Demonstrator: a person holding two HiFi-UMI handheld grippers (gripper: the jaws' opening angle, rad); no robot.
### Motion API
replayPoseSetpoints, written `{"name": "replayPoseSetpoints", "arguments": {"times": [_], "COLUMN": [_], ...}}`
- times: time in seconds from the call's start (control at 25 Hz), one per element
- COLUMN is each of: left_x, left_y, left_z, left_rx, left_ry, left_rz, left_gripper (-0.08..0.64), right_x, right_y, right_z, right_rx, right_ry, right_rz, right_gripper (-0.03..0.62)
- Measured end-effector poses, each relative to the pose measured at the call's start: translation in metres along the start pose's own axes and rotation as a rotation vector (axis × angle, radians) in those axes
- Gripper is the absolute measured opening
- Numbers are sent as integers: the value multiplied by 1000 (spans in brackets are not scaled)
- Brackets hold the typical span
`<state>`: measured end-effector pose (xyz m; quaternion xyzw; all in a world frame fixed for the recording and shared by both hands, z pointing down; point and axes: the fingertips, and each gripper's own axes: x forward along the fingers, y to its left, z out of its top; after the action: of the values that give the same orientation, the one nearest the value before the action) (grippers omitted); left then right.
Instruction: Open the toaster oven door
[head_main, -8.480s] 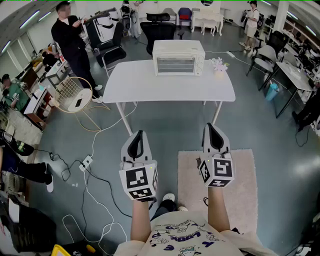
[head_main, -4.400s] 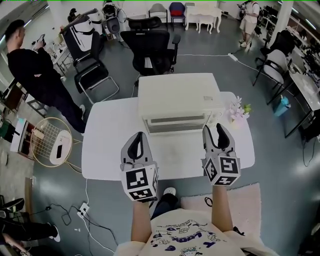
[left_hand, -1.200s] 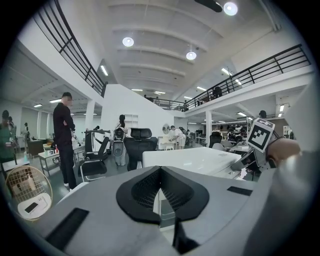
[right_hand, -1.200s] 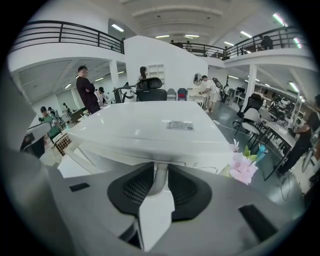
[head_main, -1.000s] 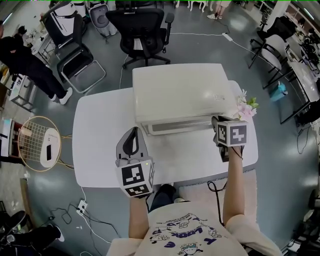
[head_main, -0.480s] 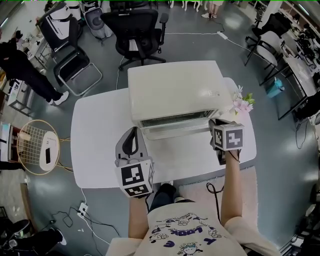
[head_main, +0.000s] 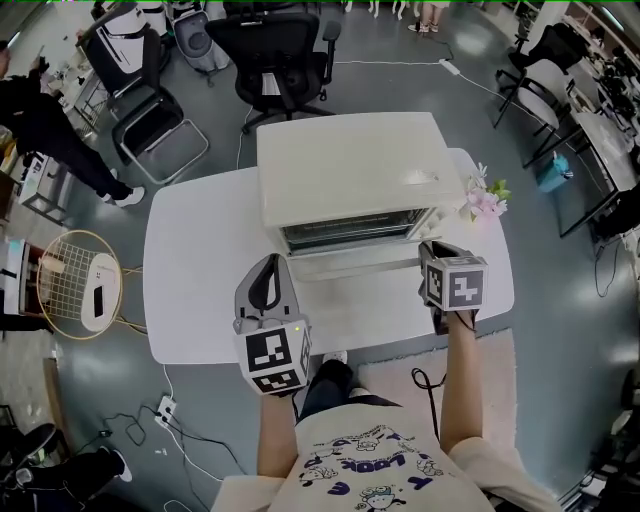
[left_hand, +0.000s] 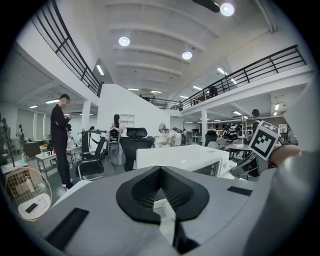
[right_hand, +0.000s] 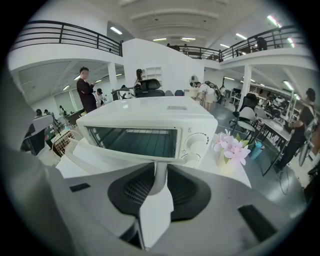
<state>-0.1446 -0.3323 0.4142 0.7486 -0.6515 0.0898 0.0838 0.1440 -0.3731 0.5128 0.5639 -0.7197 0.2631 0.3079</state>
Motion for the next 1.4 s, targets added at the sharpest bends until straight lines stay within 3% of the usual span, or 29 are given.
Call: {"name": "replayPoseSetpoints", "arguments": {"times": [1.4], "left_x": [-76], "left_y": [-38], "left_z": [-43], "left_rx": [0], "left_ry": [49], "left_rz": [30], "left_gripper": [5], "right_x": [-13], "right_y": [8], "right_z": [-119], "right_rx": [25], "right_ry": [-15], "right_rz": [37], "right_gripper": [64]}}
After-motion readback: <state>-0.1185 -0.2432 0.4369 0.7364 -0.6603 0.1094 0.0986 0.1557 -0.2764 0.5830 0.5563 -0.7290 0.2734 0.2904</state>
